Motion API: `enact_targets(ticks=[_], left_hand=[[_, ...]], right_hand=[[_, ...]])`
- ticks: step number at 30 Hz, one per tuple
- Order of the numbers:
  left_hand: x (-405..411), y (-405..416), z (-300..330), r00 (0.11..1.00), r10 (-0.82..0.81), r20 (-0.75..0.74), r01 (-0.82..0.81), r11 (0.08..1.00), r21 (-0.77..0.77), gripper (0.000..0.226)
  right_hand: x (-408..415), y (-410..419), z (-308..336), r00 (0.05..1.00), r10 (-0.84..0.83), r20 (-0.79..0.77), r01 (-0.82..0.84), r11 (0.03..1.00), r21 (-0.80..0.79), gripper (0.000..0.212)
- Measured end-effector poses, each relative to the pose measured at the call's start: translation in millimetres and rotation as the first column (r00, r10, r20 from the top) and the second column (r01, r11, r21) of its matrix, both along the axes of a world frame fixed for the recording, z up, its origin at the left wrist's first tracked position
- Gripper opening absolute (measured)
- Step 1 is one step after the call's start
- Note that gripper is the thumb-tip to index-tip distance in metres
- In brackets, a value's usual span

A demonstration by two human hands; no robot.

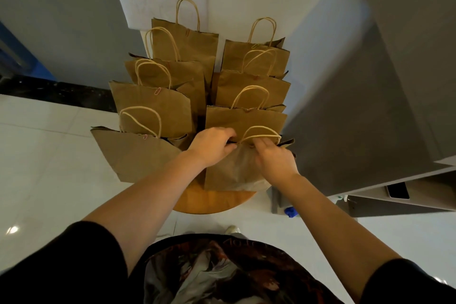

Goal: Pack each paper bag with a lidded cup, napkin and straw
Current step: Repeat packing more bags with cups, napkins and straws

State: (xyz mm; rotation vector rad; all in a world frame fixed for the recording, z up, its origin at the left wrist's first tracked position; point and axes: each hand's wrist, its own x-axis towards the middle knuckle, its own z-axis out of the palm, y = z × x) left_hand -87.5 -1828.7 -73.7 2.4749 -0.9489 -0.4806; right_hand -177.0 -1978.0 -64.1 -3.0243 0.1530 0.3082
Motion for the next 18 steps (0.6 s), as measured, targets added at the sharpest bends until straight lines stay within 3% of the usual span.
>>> enact_targets(ticks=[3,5,7,9,12,15,18], left_hand=[[-4.3,2.5,13.4,0.998,0.011,0.058,-0.014,0.998,0.053,0.033],[-8.8,-0.2,24.1,0.994,0.022,0.110,-0.046,0.973,0.227,0.035],[-18.2,-5.4,39.0,0.993,0.019,0.119,-0.073,0.880,0.469,0.030],[-34.0,-13.5,54.5,0.998,0.009,0.060,-0.041,0.818,0.574,0.025],[-61.5,-37.3,85.1,1.000,-0.029,0.000,0.025,0.850,0.527,0.021],[-89.0,-71.0,126.4,0.997,-0.056,0.060,0.027,0.917,0.398,0.011],[-116.0,-102.8,159.7,0.987,-0.077,0.141,0.039,0.967,0.251,0.015]], right_hand=[[-9.4,3.2,10.5,0.998,0.048,0.046,-0.050,0.997,0.054,0.033],[-16.0,4.3,16.0,0.995,0.071,0.066,-0.076,0.994,0.075,0.029],[-23.8,5.0,21.6,0.993,0.066,0.100,-0.076,0.992,0.103,0.028],[-33.3,4.6,29.7,0.986,0.037,0.161,-0.060,0.988,0.140,0.027],[-50.2,-0.4,47.9,0.963,-0.014,0.268,-0.037,0.983,0.181,0.021],[-72.4,-15.8,73.9,0.931,-0.069,0.359,-0.007,0.978,0.208,0.014],[-107.6,-45.5,102.6,0.896,-0.143,0.421,0.043,0.971,0.237,0.019]])
